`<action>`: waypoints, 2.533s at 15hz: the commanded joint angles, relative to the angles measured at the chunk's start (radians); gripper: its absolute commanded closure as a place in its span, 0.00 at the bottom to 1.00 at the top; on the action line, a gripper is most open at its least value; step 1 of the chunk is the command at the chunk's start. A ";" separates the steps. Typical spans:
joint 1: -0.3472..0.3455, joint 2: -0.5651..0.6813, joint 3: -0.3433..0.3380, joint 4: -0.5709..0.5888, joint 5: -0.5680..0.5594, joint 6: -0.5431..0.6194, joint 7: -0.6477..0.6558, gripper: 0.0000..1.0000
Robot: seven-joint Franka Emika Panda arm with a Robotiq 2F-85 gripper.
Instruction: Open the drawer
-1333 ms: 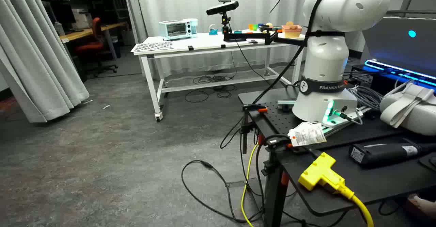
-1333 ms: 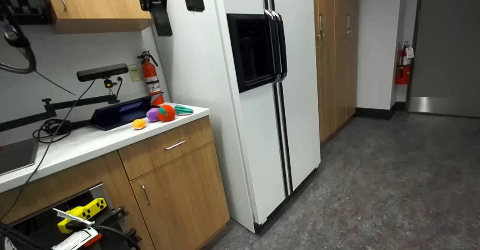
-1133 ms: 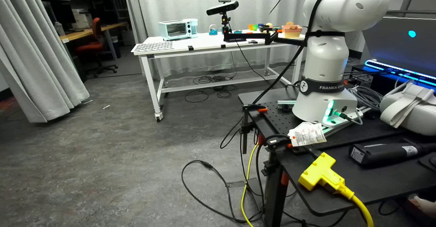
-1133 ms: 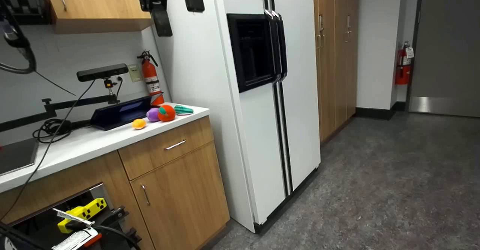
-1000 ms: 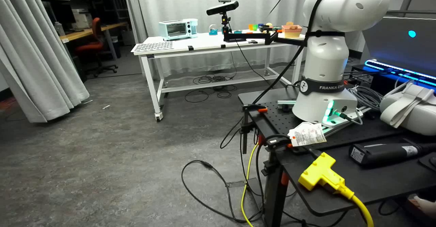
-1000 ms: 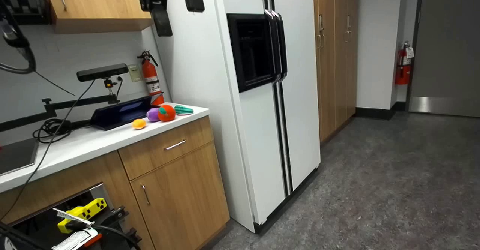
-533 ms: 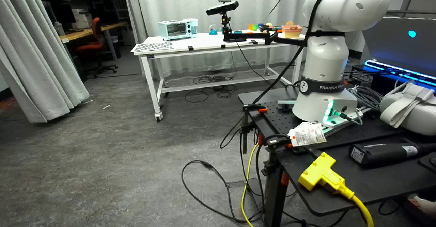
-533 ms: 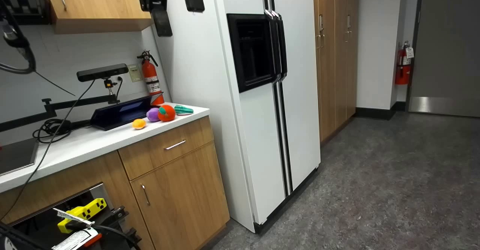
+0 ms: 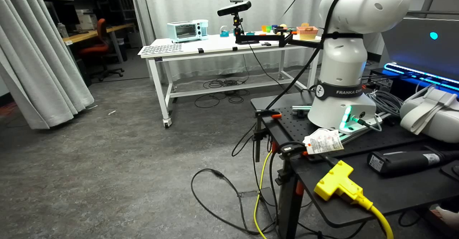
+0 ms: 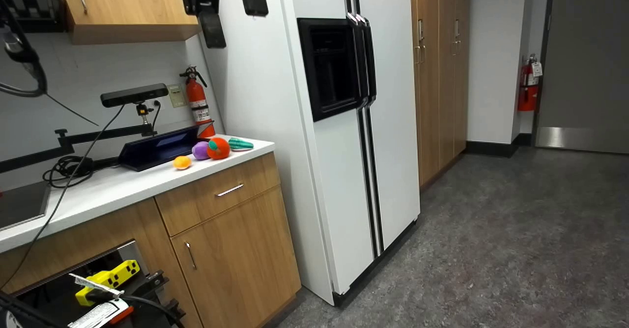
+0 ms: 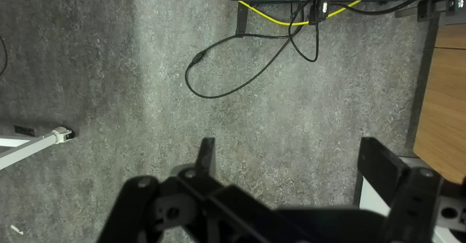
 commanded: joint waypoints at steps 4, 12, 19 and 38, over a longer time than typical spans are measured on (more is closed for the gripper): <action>0.010 0.000 -0.007 0.003 -0.004 -0.004 0.004 0.00; 0.010 0.000 -0.007 0.003 -0.004 -0.004 0.004 0.00; 0.047 -0.001 -0.009 -0.022 0.040 0.009 -0.029 0.00; 0.148 0.059 0.033 -0.122 0.211 0.124 -0.055 0.00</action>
